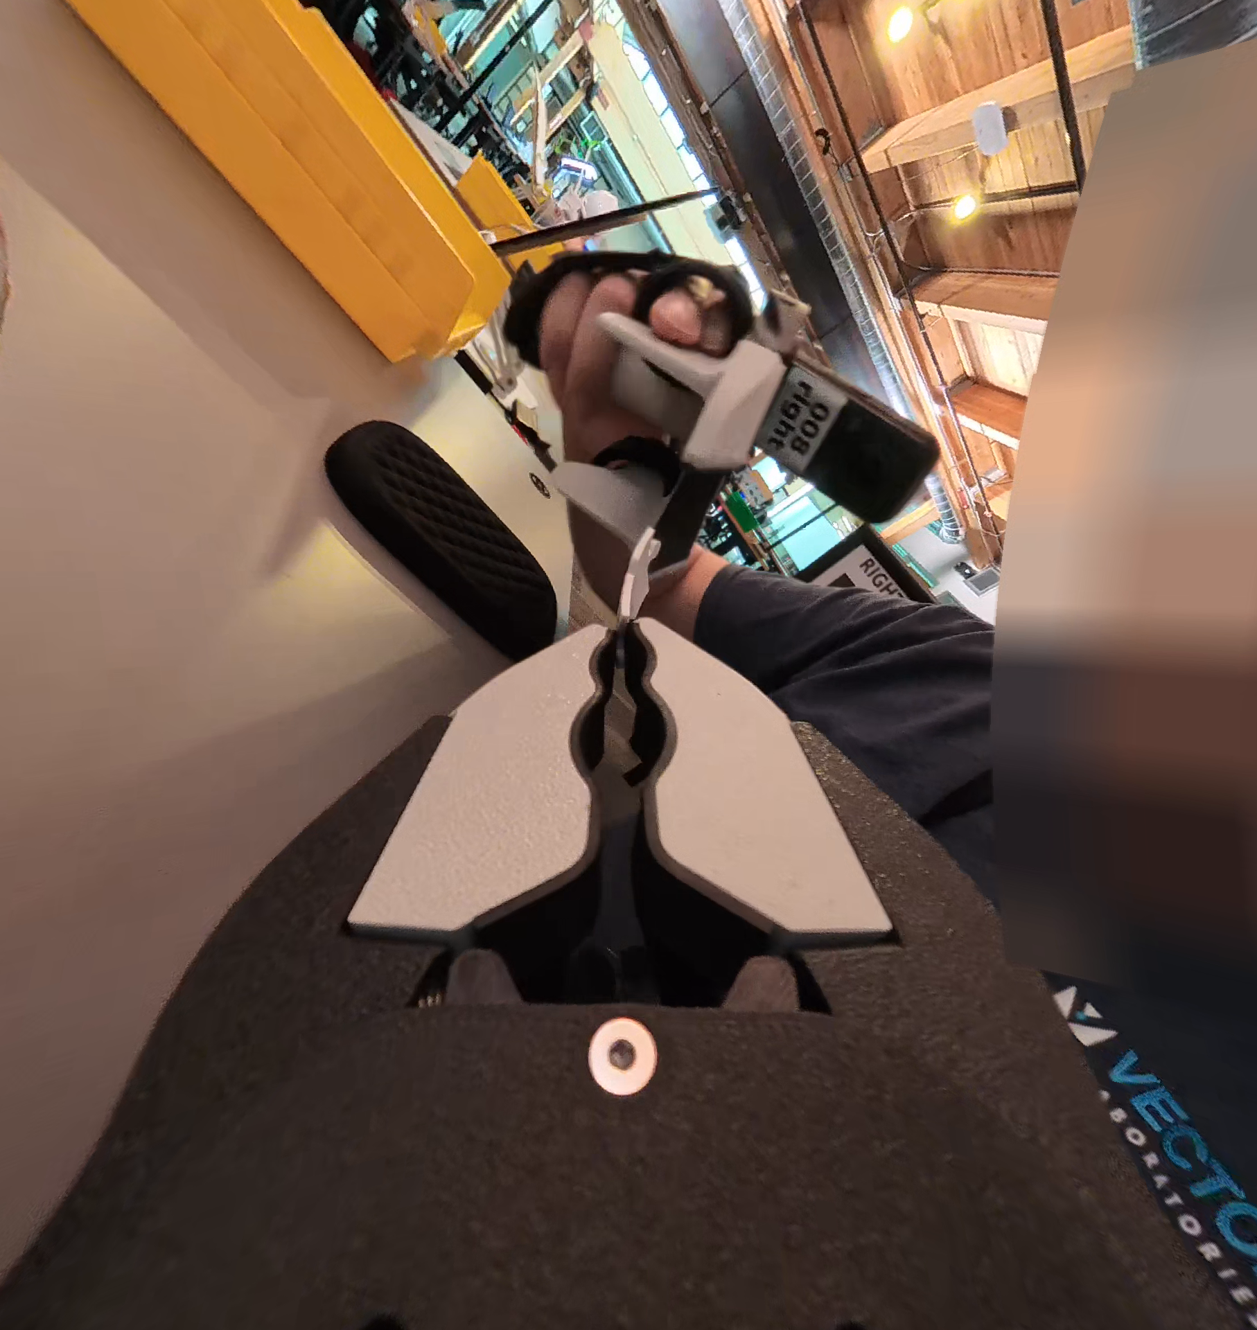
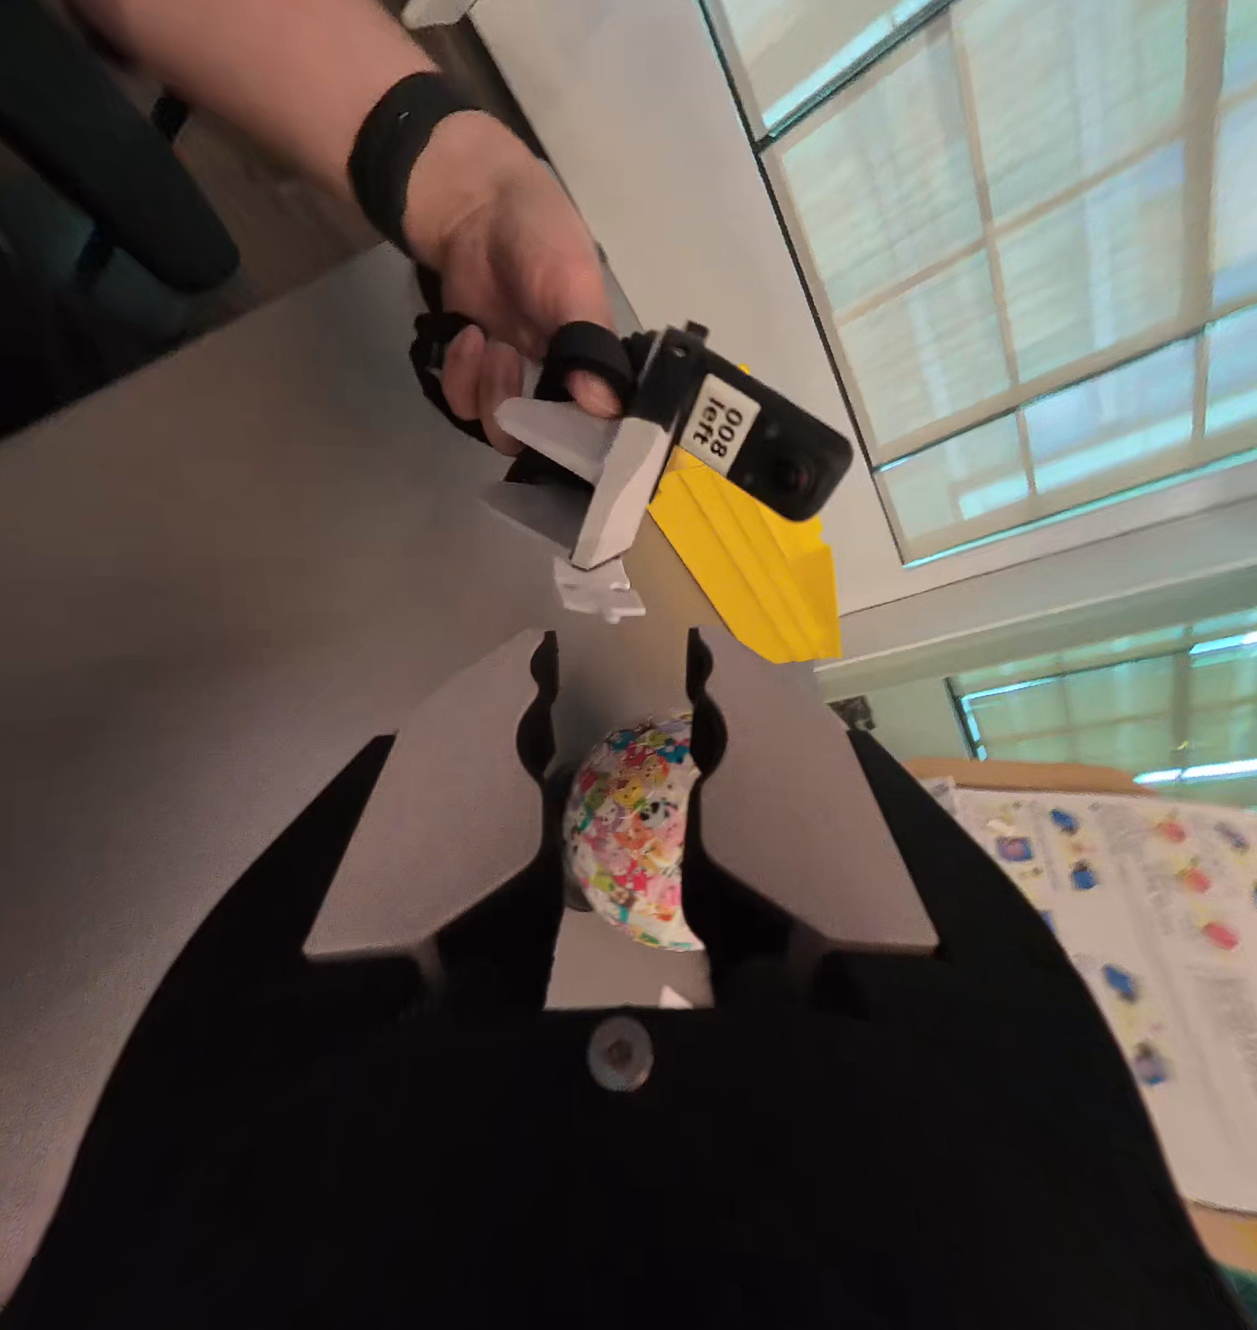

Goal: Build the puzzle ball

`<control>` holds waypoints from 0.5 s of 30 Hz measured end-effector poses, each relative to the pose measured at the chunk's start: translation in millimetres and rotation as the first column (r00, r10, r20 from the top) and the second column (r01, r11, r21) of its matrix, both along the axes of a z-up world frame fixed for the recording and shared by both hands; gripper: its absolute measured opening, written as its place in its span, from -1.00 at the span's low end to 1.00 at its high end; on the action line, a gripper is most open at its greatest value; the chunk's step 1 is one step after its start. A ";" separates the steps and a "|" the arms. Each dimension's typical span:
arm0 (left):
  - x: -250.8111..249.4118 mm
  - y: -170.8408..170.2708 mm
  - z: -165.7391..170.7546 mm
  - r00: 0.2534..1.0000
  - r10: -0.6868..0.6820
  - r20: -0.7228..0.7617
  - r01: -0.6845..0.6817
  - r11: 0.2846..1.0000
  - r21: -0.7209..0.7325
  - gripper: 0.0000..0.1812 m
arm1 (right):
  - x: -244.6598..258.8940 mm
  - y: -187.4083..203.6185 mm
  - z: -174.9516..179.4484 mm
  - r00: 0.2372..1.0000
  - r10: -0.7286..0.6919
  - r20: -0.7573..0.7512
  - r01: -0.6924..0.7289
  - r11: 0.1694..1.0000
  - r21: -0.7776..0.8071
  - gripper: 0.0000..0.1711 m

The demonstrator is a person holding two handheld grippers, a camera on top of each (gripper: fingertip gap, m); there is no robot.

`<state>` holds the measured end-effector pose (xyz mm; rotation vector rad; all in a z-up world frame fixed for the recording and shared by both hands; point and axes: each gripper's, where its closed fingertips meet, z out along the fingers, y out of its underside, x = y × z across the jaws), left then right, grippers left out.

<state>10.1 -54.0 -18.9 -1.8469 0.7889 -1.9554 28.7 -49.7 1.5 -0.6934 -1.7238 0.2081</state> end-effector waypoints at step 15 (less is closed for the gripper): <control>31.7 2.3 -2.5 0.999 -0.014 0.035 0.020 0.984 -0.175 -0.98 | 13.2 9.7 -12.2 0.994 0.044 0.099 -0.076 0.936 0.343 -0.83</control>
